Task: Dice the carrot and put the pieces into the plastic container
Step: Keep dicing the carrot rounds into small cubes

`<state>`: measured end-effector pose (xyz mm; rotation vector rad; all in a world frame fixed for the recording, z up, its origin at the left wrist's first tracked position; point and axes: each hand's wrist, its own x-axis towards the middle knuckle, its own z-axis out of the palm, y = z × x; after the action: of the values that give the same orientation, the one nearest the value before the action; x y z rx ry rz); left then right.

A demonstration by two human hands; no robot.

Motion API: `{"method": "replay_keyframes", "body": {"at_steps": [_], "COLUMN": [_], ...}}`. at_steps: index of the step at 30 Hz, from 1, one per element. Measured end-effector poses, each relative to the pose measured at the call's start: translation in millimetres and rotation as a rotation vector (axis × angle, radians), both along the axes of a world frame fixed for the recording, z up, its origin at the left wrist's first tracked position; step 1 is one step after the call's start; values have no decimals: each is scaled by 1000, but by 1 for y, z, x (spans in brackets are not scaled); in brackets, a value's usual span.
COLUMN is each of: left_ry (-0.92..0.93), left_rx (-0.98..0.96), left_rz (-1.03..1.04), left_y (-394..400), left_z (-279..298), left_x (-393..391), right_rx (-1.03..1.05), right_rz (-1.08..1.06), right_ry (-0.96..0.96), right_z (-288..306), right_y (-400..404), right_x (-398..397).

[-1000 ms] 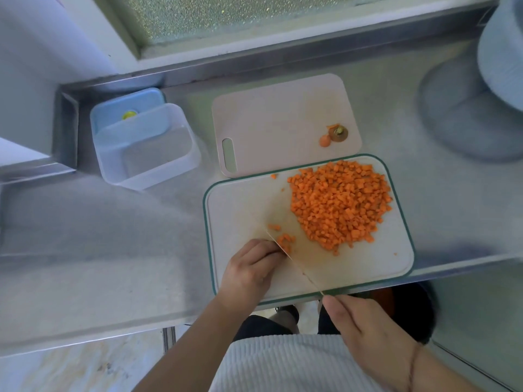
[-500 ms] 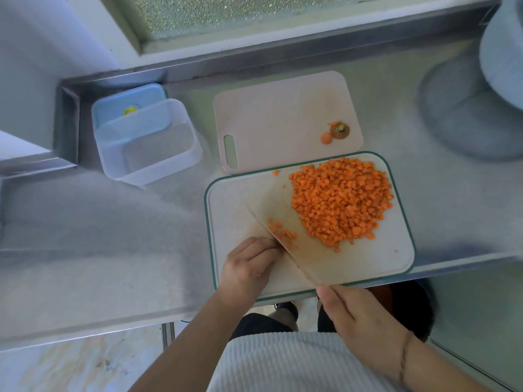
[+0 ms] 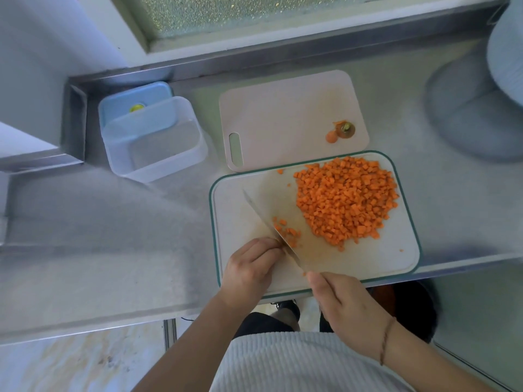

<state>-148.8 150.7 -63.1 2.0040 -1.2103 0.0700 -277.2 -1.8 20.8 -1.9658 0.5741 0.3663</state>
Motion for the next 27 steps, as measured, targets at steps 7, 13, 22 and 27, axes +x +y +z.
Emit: {"method": "replay_keyframes", "body": {"at_steps": [7, 13, 22, 27], "left_ry": [-19, -25, 82, 181], "left_rx": [-8, -22, -76, -110], "left_rz": [26, 50, 136, 404], "left_y": [-2, -3, 7, 29], "left_z": [-1, 0, 5, 8], "left_x": [0, -1, 1, -1], "right_rx": [-7, -11, 145, 294], "right_rz": [16, 29, -42, 13], "right_ry": [2, 34, 0, 106], "right_z": [4, -1, 1, 2], "right_y": [1, 2, -5, 1], "right_x": [-14, -7, 1, -13]}}
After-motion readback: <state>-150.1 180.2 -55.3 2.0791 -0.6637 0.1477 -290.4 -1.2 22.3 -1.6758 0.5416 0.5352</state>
